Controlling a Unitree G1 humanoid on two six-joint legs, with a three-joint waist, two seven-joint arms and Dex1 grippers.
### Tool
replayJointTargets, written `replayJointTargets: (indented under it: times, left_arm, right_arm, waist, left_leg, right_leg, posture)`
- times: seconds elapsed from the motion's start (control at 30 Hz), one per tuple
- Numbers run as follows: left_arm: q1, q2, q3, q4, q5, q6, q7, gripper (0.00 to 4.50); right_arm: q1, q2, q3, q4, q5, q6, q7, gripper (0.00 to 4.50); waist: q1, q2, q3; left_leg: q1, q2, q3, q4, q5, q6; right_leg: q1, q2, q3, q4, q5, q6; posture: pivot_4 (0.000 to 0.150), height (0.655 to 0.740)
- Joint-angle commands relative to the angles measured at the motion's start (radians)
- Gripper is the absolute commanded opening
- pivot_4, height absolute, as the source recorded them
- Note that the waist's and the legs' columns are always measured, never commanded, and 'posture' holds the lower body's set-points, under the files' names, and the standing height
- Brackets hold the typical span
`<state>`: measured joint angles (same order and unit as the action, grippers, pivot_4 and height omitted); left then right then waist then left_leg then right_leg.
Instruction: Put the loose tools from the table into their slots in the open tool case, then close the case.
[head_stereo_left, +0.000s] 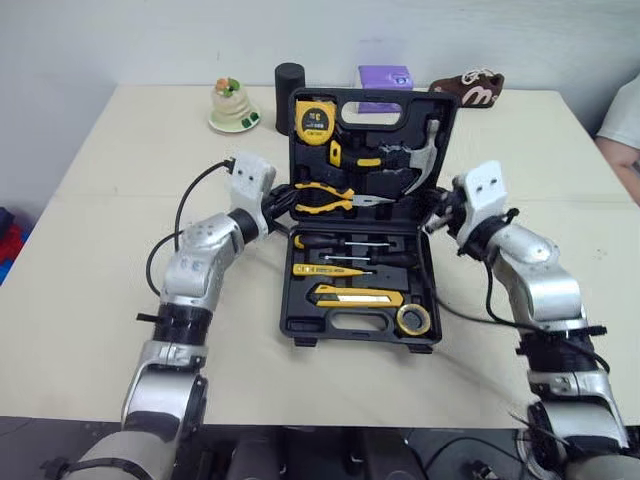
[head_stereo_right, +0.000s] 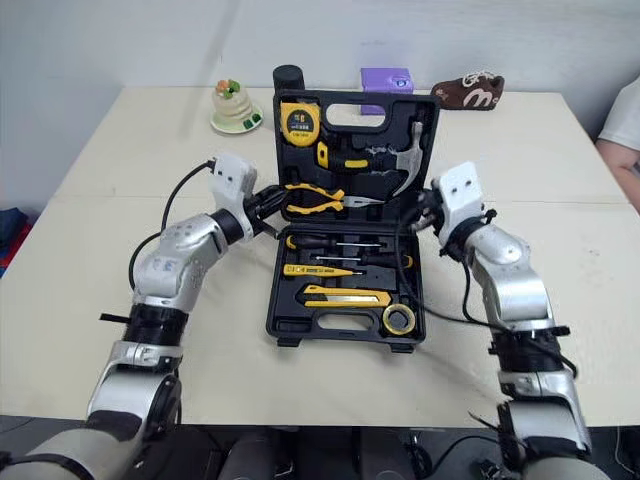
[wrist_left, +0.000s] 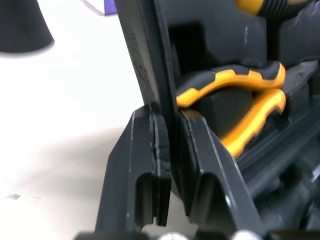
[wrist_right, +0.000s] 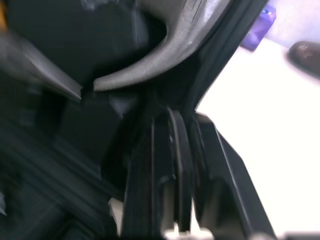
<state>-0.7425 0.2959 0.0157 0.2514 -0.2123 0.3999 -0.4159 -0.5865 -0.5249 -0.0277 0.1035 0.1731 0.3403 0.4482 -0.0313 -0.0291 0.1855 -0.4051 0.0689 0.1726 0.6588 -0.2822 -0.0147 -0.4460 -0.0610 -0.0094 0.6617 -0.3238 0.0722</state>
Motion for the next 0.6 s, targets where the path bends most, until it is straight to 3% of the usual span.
replayJointTargets:
  times: [0.03, 0.27, 0.3, 0.33, 0.37, 0.4, 0.47, 0.53, 0.6]
  left_arm:
    - [0.152, 0.139, 0.004, 0.026, 0.15, -0.534, -0.065, 0.0]
    - [0.312, 0.155, -0.011, 0.034, 0.13, -0.736, -0.122, 0.0]
    - [0.325, 0.153, -0.013, 0.027, 0.127, -0.745, -0.127, 0.45]
    - [0.339, 0.151, -0.014, 0.017, 0.122, -0.741, -0.128, 0.9]
    - [0.356, 0.155, -0.016, 0.001, 0.1, -0.724, -0.153, 1.16]
    - [0.374, 0.168, -0.015, -0.015, 0.087, -0.713, -0.174, 1.8]
    - [0.427, 0.223, 0.02, -0.066, 0.019, -0.633, -0.243, 2.48]
    - [0.484, 0.298, 0.061, -0.093, -0.031, -0.571, -0.316, 2.53]
    - [0.524, 0.359, 0.106, -0.083, -0.055, -0.557, -0.365, 2.53]
  right_arm:
    - [0.164, -0.18, 0.033, 0.244, -0.286, -0.599, -0.096, 0.0]
    - [0.26, -0.226, 0.076, 0.378, -0.375, -0.893, -0.165, 0.0]
    - [0.276, -0.229, 0.072, 0.376, -0.357, -0.89, -0.141, 0.0]
    - [0.292, -0.23, 0.067, 0.372, -0.324, -0.894, -0.113, 0.39]
    - [0.313, -0.235, 0.06, 0.358, -0.299, -0.894, -0.093, 0.79]
    - [0.338, -0.238, 0.047, 0.333, -0.268, -0.886, -0.075, 1.37]
    - [0.422, -0.242, -0.007, 0.233, -0.165, -0.826, -0.029, 2.09]
    - [0.521, -0.258, -0.064, 0.139, -0.083, -0.771, 0.011, 2.83]
    - [0.626, -0.279, -0.116, 0.056, -0.011, -0.721, 0.059, 2.83]
  waist:
    - [0.0, 0.0, 0.0]
    - [0.0, 0.0, 0.0]
    - [-0.001, -0.001, 0.0]
    - [-0.002, -0.001, -0.001]
    - [-0.002, -0.001, -0.001]
    - [0.0, -0.001, -0.001]
    - [0.005, -0.001, -0.001]
    - [0.002, -0.001, -0.001]
    - [0.0, -0.001, -0.001]
  left_leg:
    - [0.0, 0.0, 0.001, -0.001, 0.0, 0.0]
    - [0.002, 0.001, 0.002, 0.005, 0.0, 0.002]
    - [0.005, 0.001, 0.002, 0.005, 0.0, 0.002]
    - [0.016, 0.002, 0.002, 0.003, -0.001, 0.002]
    - [0.021, 0.003, 0.002, 0.002, -0.003, 0.002]
    - [0.024, 0.005, 0.001, 0.001, -0.003, 0.002]
    - [0.034, 0.006, 0.0, -0.004, -0.004, 0.002]
    - [0.033, 0.006, -0.001, -0.007, -0.004, 0.003]
    - [0.035, 0.007, -0.003, -0.008, -0.004, 0.003]
  right_leg:
    - [0.0, 0.0, 0.0, -0.002, 0.0, 0.0]
    - [0.004, 0.0, 0.001, 0.0, 0.002, 0.001]
    - [0.007, 0.0, 0.001, 0.0, 0.003, 0.001]
    - [0.018, -0.001, 0.001, -0.003, 0.002, 0.001]
    - [0.023, -0.001, 0.002, -0.005, 0.002, 0.001]
    - [0.027, 0.0, 0.001, -0.006, 0.002, 0.0]
    - [0.037, -0.001, 0.003, -0.011, 0.001, -0.001]
    - [0.035, -0.003, 0.007, -0.011, 0.001, 0.0]
    - [0.035, -0.002, 0.012, -0.011, 0.001, 0.0]
  posture:
    - [0.15, 0.74]
    - [0.15, 0.74]
    - [0.15, 0.74]
    - [0.15, 0.74]
    - [0.15, 0.74]
    - [0.15, 0.74]
    - [0.15, 0.74]
    - [0.15, 0.74]
    - [0.15, 0.74]
